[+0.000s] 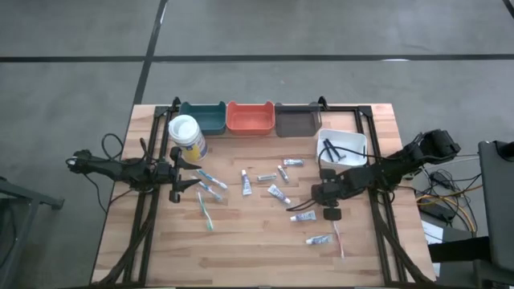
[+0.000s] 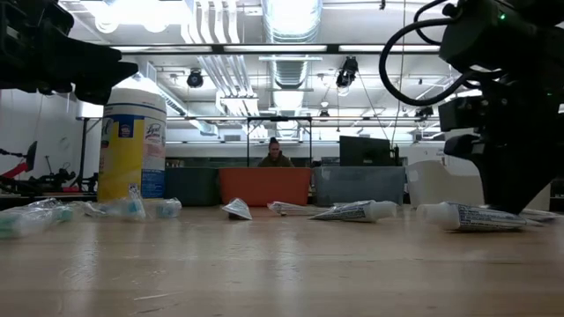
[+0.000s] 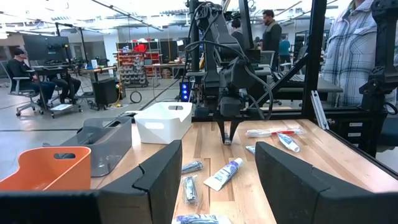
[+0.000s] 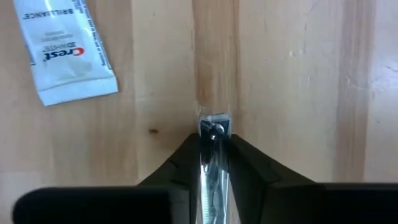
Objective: Pick & Place Travel size toiletries
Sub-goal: Put the nail cutter into the black bin, then move the orange toothbrush to the top middle of the table
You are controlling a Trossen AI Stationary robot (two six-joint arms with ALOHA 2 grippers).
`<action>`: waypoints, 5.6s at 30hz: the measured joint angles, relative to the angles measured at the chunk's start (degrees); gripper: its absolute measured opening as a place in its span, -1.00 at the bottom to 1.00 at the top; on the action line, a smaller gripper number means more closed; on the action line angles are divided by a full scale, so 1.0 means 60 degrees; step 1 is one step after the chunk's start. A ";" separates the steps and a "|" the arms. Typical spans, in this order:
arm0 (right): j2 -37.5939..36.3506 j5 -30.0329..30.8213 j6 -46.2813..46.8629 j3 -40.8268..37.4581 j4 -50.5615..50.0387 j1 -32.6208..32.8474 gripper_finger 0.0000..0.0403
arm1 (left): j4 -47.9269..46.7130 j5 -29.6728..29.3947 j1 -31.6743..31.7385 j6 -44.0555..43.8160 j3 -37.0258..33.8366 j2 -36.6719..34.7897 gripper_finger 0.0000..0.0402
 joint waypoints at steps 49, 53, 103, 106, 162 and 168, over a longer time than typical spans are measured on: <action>-0.1129 -0.0476 -0.4180 0.2702 -0.0536 -0.3932 -0.68 | -0.0003 0.0000 -0.0001 -0.0002 0.0000 -0.0003 0.04; -0.1129 -0.0483 -0.4589 0.2702 0.0014 -0.4688 -0.67 | 0.0001 0.0000 0.0002 0.0000 0.0000 -0.0003 0.04; 0.1556 -0.0730 -0.3595 0.2705 0.4948 -1.0539 -0.66 | -0.0002 0.0000 -0.0001 0.0000 0.0000 -0.0003 0.04; 0.1735 -0.0730 -0.3125 0.2705 0.5116 -1.0535 -0.66 | -0.0002 0.0000 -0.0001 0.0000 0.0000 -0.0003 0.04; 0.1389 -0.0657 -0.0588 0.2702 0.4065 -1.0185 -0.18 | 0.0000 0.0000 0.0001 0.0000 0.0000 -0.0003 0.04; 0.1063 -0.0642 -0.0754 0.2702 0.3978 -0.9976 -0.18 | 0.0000 0.0000 -0.0001 0.0000 0.0000 -0.0003 0.04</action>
